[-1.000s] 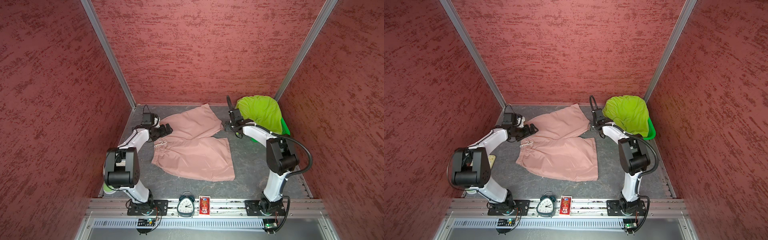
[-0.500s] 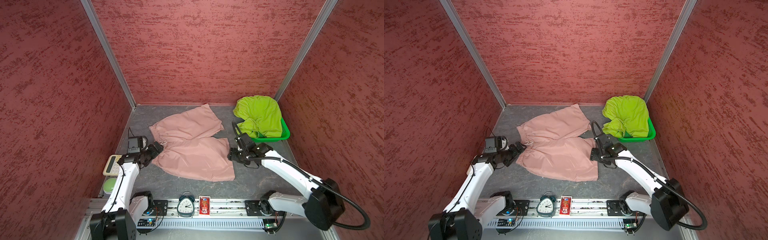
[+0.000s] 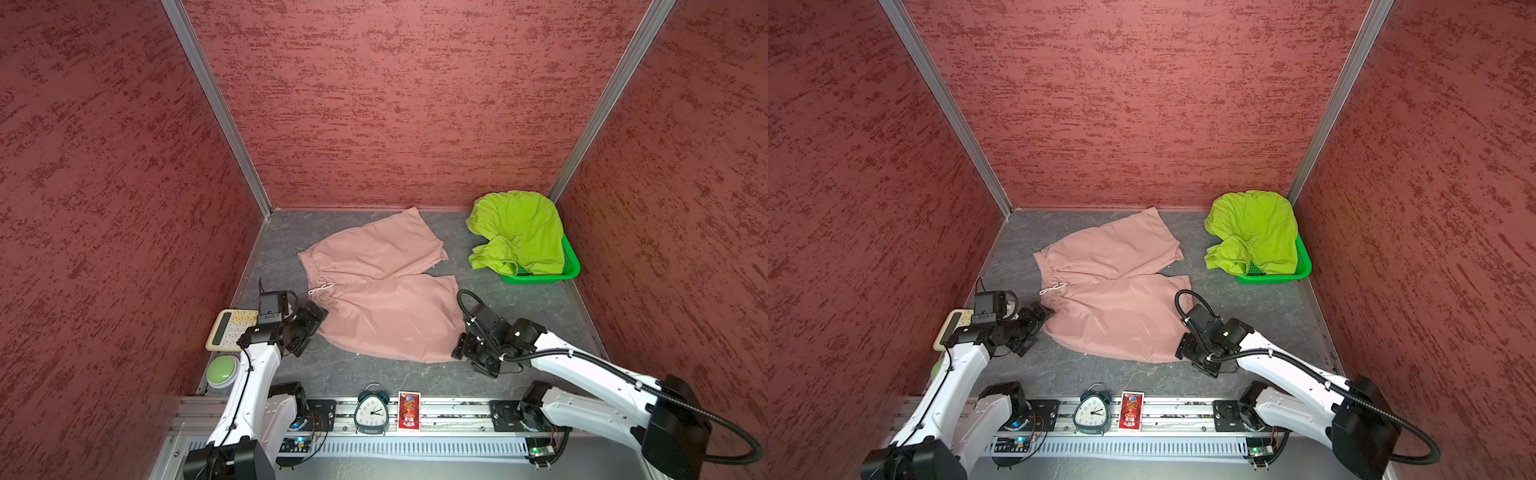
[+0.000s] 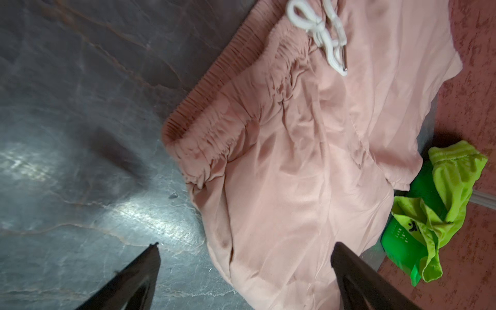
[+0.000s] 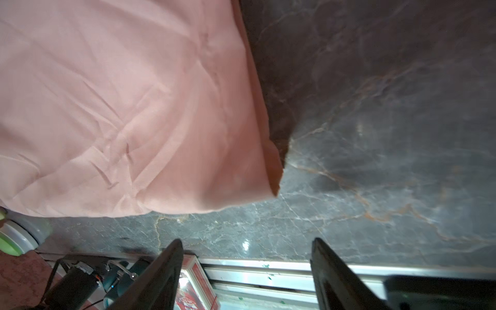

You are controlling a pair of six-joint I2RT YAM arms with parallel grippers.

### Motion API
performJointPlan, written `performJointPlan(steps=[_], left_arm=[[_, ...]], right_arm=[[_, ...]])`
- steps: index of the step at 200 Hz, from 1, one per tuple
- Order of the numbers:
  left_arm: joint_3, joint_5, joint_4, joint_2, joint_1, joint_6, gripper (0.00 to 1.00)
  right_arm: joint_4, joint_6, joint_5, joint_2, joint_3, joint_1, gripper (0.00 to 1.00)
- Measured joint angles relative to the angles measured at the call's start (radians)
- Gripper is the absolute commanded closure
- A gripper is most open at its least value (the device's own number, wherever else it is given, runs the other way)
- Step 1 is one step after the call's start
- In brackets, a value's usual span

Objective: Fold and stack the shorts

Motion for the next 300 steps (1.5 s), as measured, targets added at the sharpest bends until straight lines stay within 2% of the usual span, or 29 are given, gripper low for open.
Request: performJointPlan(steps=[50, 70, 90, 120, 144, 188, 233, 274, 300], left_arm=[[-0.068, -0.001, -0.004, -0.080, 0.012, -0.077, 0.01], [-0.091, -0.002, -0.005, -0.095, 0.013, -0.089, 0.01], [-0.110, -0.002, 0.004, -0.108, 0.013, -0.097, 0.01], [-0.142, -0.005, 0.040, -0.113, 0.013, -0.101, 0.01], [-0.146, -0.032, 0.043, -0.113, 0.014, -0.092, 0.01], [-0.152, -0.073, 0.124, -0.070, 0.014, -0.073, 0.00], [-0.188, -0.066, 0.236, -0.020, 0.014, -0.041, 0.09], [-0.233, -0.050, 0.335, -0.012, 0.012, -0.036, 0.31], [-0.237, -0.048, 0.382, 0.026, 0.008, -0.040, 0.38]], right_arm=[[0.179, 0.111, 0.012, 0.019, -0.121, 0.010, 0.24], [0.211, 0.125, 0.040, 0.017, -0.129, 0.011, 0.30], [0.261, 0.143, 0.062, -0.008, -0.161, 0.011, 0.47], [0.331, 0.178, 0.113, -0.054, -0.223, 0.011, 0.84], [0.309, 0.179, 0.168, -0.072, -0.235, 0.011, 1.00], [0.292, 0.181, 0.232, -0.103, -0.235, 0.011, 1.00], [0.296, 0.159, 0.249, -0.068, -0.230, 0.011, 1.00], [0.301, 0.139, 0.268, -0.056, -0.218, 0.011, 1.00], [0.291, 0.114, 0.289, -0.050, -0.179, 0.011, 1.00]])
